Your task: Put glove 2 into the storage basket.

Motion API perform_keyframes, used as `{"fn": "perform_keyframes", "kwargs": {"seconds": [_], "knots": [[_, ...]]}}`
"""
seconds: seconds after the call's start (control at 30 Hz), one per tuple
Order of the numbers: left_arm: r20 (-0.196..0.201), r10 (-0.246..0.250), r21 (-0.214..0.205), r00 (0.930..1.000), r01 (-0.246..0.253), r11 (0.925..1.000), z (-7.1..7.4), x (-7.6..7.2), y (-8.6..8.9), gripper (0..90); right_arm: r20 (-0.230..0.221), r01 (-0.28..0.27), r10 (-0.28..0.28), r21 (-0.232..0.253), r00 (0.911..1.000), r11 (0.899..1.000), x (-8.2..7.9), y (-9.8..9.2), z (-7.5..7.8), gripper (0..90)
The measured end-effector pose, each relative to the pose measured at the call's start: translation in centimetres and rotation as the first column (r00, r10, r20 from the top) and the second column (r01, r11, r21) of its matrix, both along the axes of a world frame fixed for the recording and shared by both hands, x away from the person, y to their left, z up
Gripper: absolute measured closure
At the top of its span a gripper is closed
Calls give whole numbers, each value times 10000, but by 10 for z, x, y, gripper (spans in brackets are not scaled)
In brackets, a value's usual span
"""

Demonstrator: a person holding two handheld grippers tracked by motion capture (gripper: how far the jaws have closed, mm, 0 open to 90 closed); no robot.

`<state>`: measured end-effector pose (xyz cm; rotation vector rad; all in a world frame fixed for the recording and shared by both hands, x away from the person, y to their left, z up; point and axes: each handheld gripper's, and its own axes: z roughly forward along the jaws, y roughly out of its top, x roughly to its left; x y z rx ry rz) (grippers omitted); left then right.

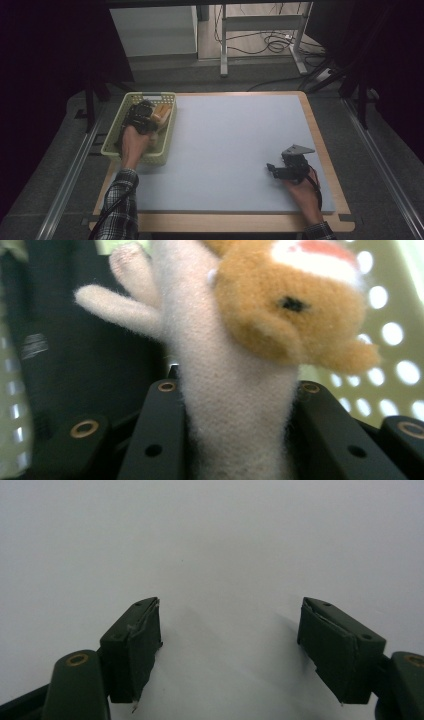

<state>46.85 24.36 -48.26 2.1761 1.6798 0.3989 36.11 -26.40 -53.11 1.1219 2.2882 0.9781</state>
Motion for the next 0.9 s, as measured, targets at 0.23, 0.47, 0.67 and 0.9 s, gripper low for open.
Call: {"fn": "perform_keyframes", "kwargs": {"seconds": [0.23,0.47,0.67,0.9], "knots": [[-840,-224,-432,9962,188,9989,-12,15,-12,565,3,-1,1,-1,10000,10000,0,0,0,249],[-740,-6,-667,9973,-43,9978,3,8,-1,185,-1,-2,2,3,10000,10000,0,0,0,249],[0,-269,-825,9996,268,9962,32,-6,10,156,6,1,-1,-6,10000,10000,0,0,0,249],[459,295,183,9985,-304,9994,31,-14,28,512,7,1,-1,-5,10000,10000,0,0,0,249]]}}
